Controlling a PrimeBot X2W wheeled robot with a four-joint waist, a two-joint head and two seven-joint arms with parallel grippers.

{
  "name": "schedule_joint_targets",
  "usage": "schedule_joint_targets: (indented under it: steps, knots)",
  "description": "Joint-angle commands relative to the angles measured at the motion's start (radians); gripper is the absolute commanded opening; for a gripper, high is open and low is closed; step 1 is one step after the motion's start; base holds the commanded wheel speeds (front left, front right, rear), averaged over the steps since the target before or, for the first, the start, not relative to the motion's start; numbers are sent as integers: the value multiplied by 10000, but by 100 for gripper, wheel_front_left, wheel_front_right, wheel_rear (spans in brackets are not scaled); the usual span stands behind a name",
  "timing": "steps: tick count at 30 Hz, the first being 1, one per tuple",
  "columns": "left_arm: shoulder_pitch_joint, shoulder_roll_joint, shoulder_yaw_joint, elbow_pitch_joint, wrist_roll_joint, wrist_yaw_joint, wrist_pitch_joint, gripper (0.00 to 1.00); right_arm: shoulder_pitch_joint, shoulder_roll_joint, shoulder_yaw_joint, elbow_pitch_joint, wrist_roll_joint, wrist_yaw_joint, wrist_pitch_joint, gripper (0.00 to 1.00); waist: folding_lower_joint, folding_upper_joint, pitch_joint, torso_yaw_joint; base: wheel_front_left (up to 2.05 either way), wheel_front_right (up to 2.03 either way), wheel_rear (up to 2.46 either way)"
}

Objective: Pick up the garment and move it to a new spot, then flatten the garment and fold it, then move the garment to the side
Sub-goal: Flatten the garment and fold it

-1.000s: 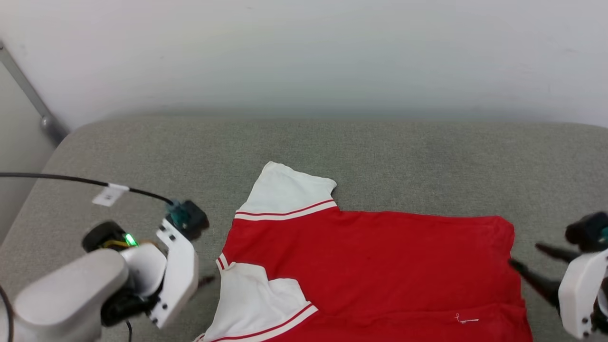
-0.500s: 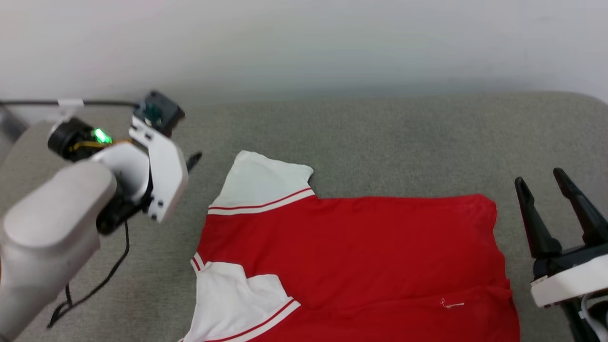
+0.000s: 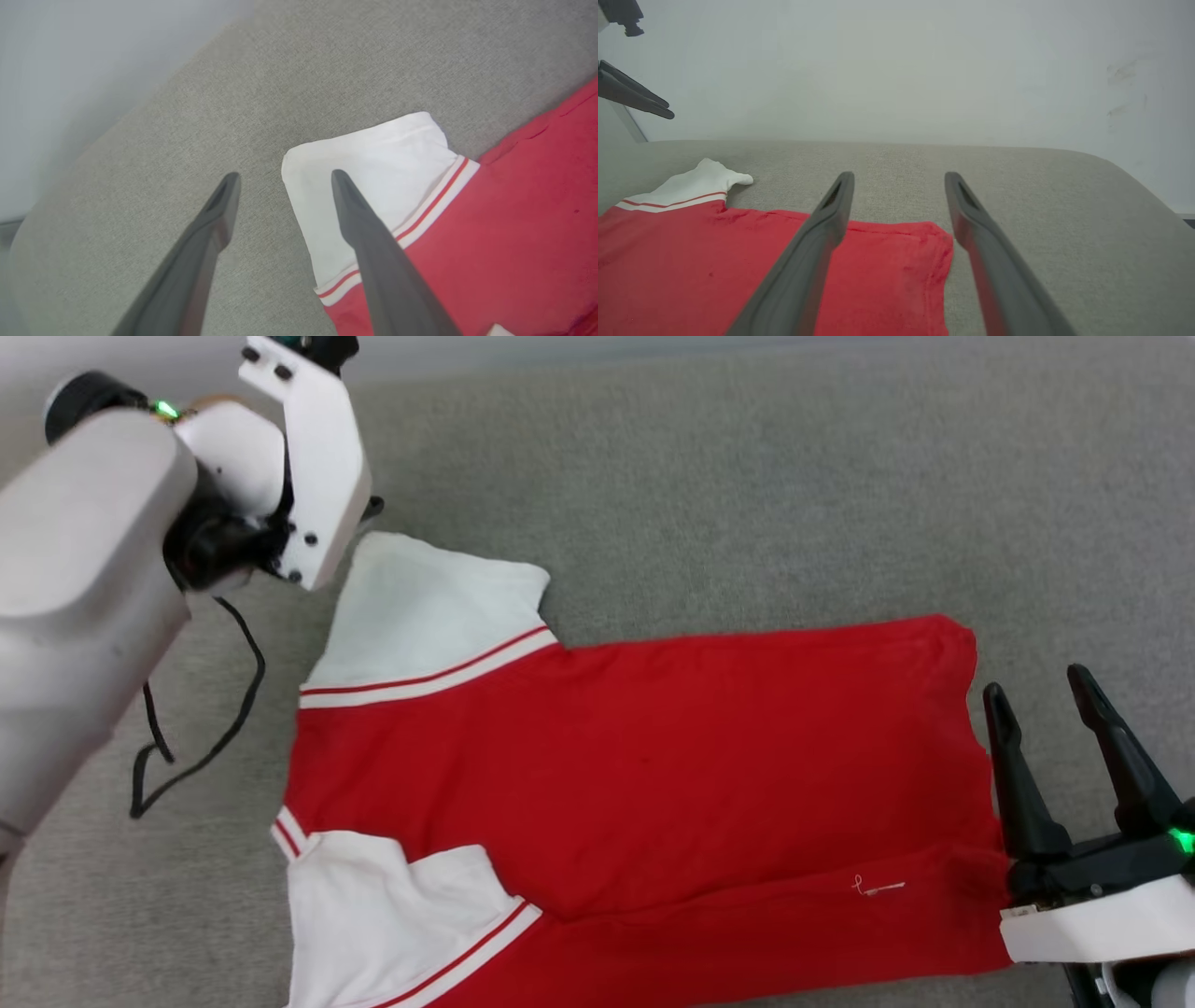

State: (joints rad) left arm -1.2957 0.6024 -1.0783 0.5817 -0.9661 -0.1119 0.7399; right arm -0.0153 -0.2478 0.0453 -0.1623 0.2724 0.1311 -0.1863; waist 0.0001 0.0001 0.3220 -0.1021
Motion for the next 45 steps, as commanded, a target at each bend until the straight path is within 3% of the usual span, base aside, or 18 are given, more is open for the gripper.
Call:
schedule_joint_targets:
  steps: [1,10,18,19,20,29,36,39,45]
  knots:
    - [-274,-30,-12,79,-29,-21,243,100,-190,22,25,-74,-77,-8,-102,100,-1,-1,733,-374,0,0,0]
    - [-1410,-76,-448,786,-342,-108,2652,100,-1061,-211,523,129,-148,-6,-455,100,-1,-1,2071,-811,0,0,0]
    - [-939,82,-1290,795,-228,-145,2987,100,-1281,-318,645,523,-29,-8,-646,100,-1,-1,2329,-764,0,0,0]
    - [-864,87,-1341,761,-244,-149,2987,38,-1279,-344,648,569,-12,-8,-665,100,-1,-1,2310,-748,0,0,0]
    - [-801,86,-1420,684,-300,-152,3019,0,-1282,-356,653,616,14,-8,-677,100,-1,-1,2277,-721,0,0,0]
    - [-882,207,-1515,259,-659,-159,2274,0,-1655,-712,497,799,112,-8,-634,100,-1,-1,1356,-495,0,0,0]
    - [-502,263,-1648,-279,-1009,-160,1520,0,-2784,-1936,539,705,225,-8,138,100,-1,-1,412,-226,0,0,0]
    - [-349,262,-1724,-605,-1074,-161,1227,0,-3246,-2754,946,881,464,-8,1435,100,-1,-1,123,-47,0,0,0]
    - [44,233,-1871,-1205,-1149,-161,772,0,-4208,-4482,2339,1291,2016,-8,5246,100,-1,-1,-205,363,0,0,0]
